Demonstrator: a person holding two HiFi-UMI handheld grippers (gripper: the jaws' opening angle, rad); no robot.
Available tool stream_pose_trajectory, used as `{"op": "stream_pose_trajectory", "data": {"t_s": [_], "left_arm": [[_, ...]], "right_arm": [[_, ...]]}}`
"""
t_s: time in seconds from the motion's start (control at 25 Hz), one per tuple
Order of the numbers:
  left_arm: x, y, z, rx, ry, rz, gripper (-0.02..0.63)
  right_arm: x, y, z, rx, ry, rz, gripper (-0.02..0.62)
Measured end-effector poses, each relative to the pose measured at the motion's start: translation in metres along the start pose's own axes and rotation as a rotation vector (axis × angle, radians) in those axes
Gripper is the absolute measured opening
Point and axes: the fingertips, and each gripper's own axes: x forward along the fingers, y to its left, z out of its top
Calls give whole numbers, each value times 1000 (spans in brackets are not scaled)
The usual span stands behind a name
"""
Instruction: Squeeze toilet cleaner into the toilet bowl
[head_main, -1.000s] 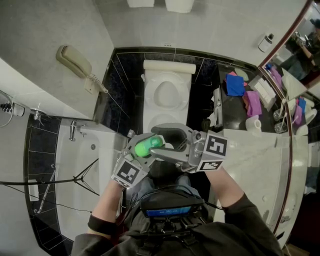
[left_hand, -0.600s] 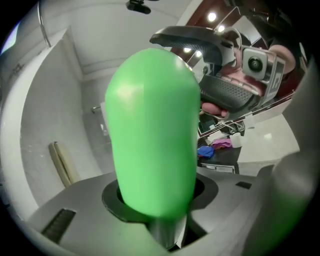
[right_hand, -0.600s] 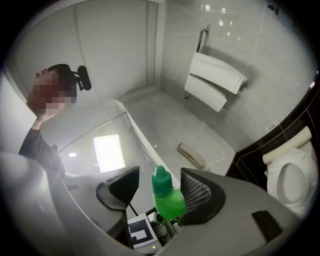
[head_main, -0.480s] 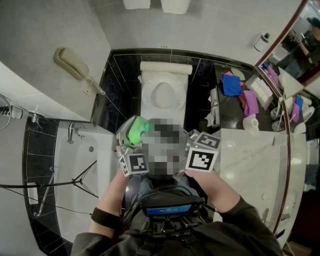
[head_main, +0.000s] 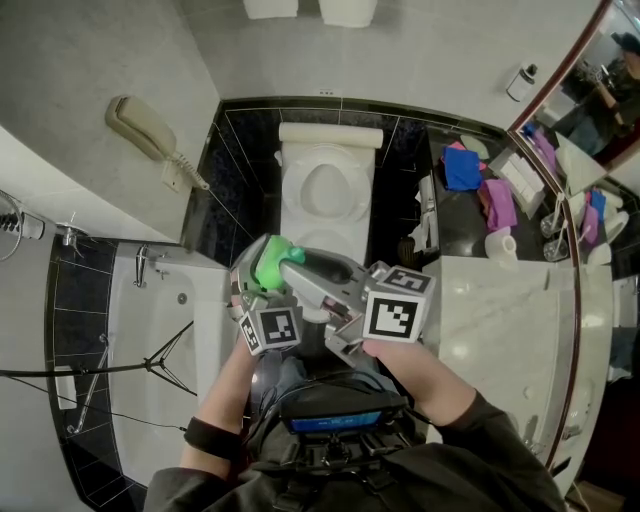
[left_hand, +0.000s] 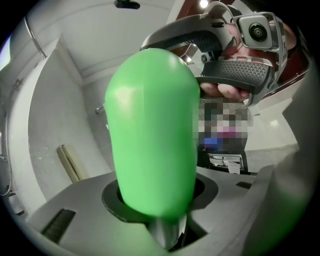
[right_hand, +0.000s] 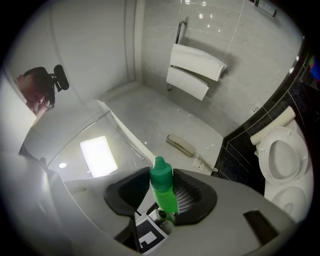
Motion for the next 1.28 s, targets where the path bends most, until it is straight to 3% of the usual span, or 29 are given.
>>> {"op": "stream_pose_trajectory", "data": {"t_s": [0.16,0.28,0.48,0.96,1.04,1.16,1.28], "left_arm": [[-1,-4,0,-4,5,-25,190],[-3,-12,3,-26,2,-86,190],[-14,-40,-2,-92,-5,-304,190],[-61,-89,31,-250,-84,-853,190],[-69,-93,39,-297,-83,-907,190],[-80,-101,43,-300,-95,-976,190],[-87,-105,48,-324,-77,-998,190]], "right_arm": [[-3,-1,0,-45,-3,-6,148],[-5,1,1,-85,-4,19,149],[-8,10,2,-205,3,97,147],[-20,36,-4,-458,56,372,147],[-25,47,-6,-471,65,440,147],[-33,55,-9,-508,73,527,147],[-38,60,-13,-513,89,569,147]]}}
